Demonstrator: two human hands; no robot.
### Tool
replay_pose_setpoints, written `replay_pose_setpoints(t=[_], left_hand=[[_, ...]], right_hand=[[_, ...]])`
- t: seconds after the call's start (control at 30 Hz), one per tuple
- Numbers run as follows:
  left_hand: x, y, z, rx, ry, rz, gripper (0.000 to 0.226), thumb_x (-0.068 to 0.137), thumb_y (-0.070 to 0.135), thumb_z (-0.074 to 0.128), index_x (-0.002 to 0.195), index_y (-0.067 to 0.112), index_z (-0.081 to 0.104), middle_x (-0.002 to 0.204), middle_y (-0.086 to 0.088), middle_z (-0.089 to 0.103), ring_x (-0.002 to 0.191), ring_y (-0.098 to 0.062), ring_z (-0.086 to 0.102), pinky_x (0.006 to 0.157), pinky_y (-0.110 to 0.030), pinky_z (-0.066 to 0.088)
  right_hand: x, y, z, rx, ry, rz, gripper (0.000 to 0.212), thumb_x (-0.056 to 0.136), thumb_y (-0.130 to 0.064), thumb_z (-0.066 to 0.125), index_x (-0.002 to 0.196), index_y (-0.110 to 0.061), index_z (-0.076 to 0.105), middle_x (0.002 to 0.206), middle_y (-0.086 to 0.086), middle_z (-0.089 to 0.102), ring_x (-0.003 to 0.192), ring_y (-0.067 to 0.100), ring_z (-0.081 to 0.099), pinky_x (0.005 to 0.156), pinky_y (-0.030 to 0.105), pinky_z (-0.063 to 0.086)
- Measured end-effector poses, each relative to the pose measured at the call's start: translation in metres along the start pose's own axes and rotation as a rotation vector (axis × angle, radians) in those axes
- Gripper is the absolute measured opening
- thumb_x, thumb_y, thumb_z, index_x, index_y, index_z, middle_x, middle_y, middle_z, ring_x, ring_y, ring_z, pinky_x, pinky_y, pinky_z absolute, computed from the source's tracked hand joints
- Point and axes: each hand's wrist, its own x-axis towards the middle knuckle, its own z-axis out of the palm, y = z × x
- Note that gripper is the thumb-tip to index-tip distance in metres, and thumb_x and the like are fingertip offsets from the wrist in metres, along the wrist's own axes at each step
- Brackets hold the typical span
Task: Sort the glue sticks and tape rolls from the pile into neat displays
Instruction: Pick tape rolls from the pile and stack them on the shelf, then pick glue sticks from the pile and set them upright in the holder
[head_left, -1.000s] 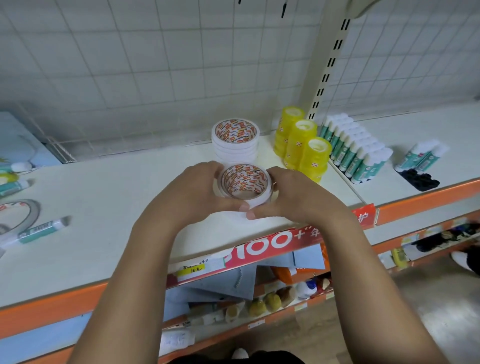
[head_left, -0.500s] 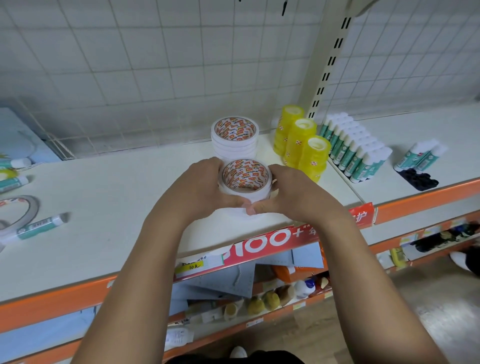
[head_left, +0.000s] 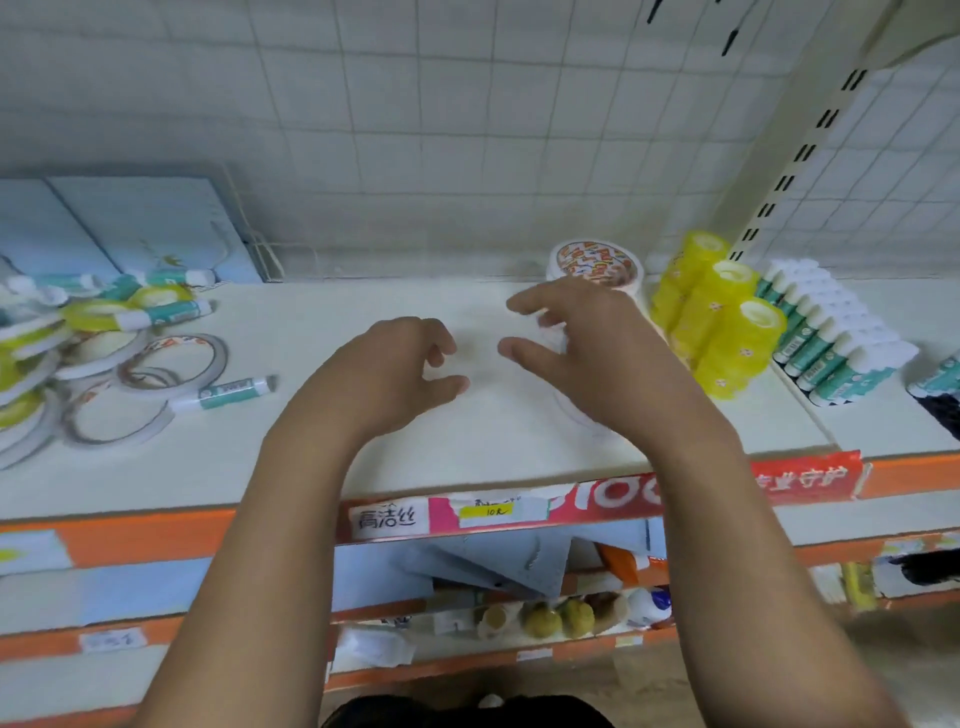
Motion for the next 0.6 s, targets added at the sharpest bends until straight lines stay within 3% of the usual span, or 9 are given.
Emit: replay_pose_setpoints(t=[0.13, 0.27, 0.6], left_hand=[[-0.034, -0.042, -0.021, 0.137, 0.106, -0.030, 0.033, 0.089, 0.042, 0.063, 0.116, 0.025, 0.061, 0.107, 0.007, 0.062, 0.094, -0.015, 0.058, 0.080, -0.034, 0.050], [-0.066, -0.080, -0.038, 0.248, 0.189, -0.092, 0.033, 0.091, 0.044, 0.056, 0.118, 0.025, 0.061, 0.116, 0.003, 0.060, 0.106, -0.020, 0.058, 0.082, -0.034, 0.048], [-0.120, -0.185, -0.092, 0.269, 0.261, -0.183, 0.032, 0.091, 0.041, 0.056, 0.115, 0.022, 0.064, 0.112, 0.001, 0.061, 0.106, -0.024, 0.058, 0.081, -0.036, 0.048]], right_hand=[[0.026, -0.047, 0.045, -0.018, -0.127, -0.089, 0.036, 0.090, -0.042, 0.065, 0.121, -0.025, 0.062, 0.113, -0.009, 0.065, 0.102, 0.014, 0.060, 0.090, 0.038, 0.049], [0.044, -0.098, 0.086, 0.029, -0.195, -0.151, 0.030, 0.091, -0.038, 0.064, 0.118, -0.025, 0.064, 0.110, -0.009, 0.066, 0.101, 0.012, 0.058, 0.090, 0.037, 0.049], [0.070, -0.207, 0.165, 0.139, -0.262, -0.199, 0.018, 0.088, -0.024, 0.065, 0.106, -0.024, 0.069, 0.104, -0.009, 0.069, 0.096, 0.010, 0.062, 0.086, 0.037, 0.051]])
